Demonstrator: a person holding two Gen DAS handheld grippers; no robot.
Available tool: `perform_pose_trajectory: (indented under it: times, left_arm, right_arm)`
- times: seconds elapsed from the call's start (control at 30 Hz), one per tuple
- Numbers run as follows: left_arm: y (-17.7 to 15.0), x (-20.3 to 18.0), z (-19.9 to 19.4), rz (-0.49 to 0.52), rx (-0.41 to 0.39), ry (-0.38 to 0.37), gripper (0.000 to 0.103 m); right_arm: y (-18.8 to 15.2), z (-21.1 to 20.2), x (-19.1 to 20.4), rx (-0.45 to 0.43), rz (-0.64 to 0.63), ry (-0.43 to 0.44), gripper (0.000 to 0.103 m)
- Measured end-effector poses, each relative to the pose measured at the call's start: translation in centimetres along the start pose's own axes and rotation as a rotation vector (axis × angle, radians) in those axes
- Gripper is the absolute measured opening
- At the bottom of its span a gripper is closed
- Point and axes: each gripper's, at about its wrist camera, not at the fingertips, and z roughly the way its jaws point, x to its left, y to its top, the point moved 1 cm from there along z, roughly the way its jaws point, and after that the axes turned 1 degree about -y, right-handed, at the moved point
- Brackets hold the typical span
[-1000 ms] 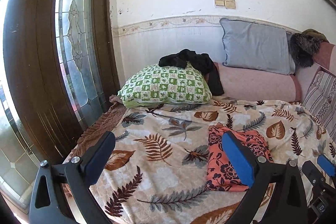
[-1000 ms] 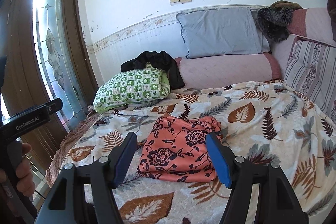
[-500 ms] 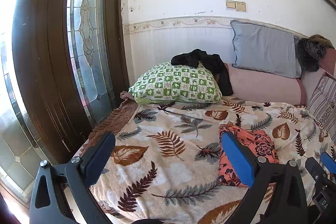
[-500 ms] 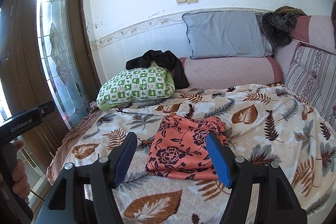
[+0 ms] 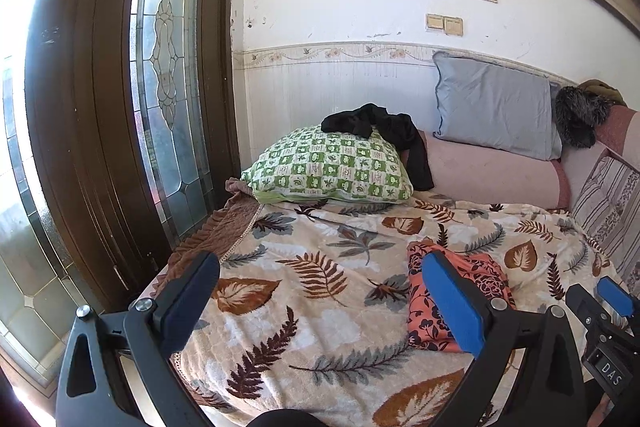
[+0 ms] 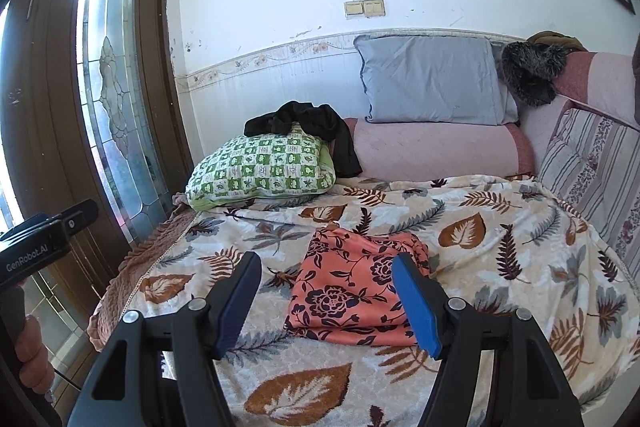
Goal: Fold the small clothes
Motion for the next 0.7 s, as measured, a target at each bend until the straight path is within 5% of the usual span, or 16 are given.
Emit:
perform_pose_trajectory:
  times: [0.7]
  left_arm:
    - [2.0, -7.2, 3.3, 0.084, 0.078, -0.077, 0.101]
  right_arm:
    - [0.8, 4.0, -5.3, 0.02, 0.085, -0.027, 0.072]
